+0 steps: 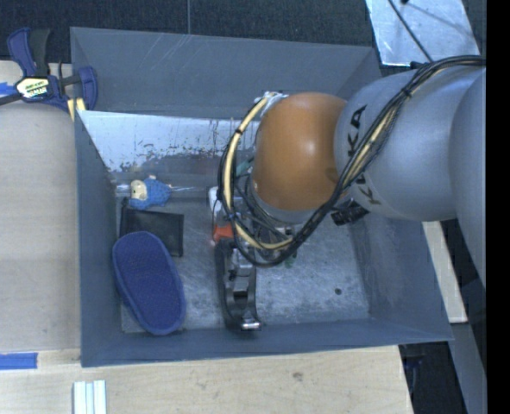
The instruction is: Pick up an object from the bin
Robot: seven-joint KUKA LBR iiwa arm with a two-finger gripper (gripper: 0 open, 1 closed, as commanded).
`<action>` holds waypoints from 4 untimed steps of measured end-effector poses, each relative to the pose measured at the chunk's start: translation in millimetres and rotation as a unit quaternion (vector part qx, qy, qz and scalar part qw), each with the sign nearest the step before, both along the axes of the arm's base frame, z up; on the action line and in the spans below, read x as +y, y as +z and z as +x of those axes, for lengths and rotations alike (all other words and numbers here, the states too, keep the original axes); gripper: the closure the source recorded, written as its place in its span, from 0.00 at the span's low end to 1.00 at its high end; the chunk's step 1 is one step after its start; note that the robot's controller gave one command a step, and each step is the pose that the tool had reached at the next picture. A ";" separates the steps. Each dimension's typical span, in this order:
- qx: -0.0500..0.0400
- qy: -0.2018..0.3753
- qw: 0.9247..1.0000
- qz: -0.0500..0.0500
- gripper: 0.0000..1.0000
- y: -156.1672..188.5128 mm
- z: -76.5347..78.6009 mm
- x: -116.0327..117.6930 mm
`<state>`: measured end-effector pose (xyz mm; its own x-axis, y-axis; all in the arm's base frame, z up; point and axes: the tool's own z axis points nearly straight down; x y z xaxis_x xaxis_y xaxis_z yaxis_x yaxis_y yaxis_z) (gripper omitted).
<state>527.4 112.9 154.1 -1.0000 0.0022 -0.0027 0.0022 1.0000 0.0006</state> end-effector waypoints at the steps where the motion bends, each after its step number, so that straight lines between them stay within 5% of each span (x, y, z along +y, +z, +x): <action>1: 0.000 0.019 1.000 -0.001 0.00 -61.1 -6.4 -54.6; 2: 0.013 0.300 0.954 0.001 0.00 -76.6 2.7 -34.2; 3: 0.006 0.264 0.964 -0.006 0.00 -72.6 52.6 -74.6; 4: -0.001 0.483 0.876 -0.003 0.00 -81.8 62.2 -45.0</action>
Offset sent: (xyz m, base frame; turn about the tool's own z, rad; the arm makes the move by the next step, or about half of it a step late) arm -0.0093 -0.0616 -0.0746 -0.0369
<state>589.6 67.9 72.3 -0.5359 -0.8443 -0.0010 -0.8443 0.5359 -0.0060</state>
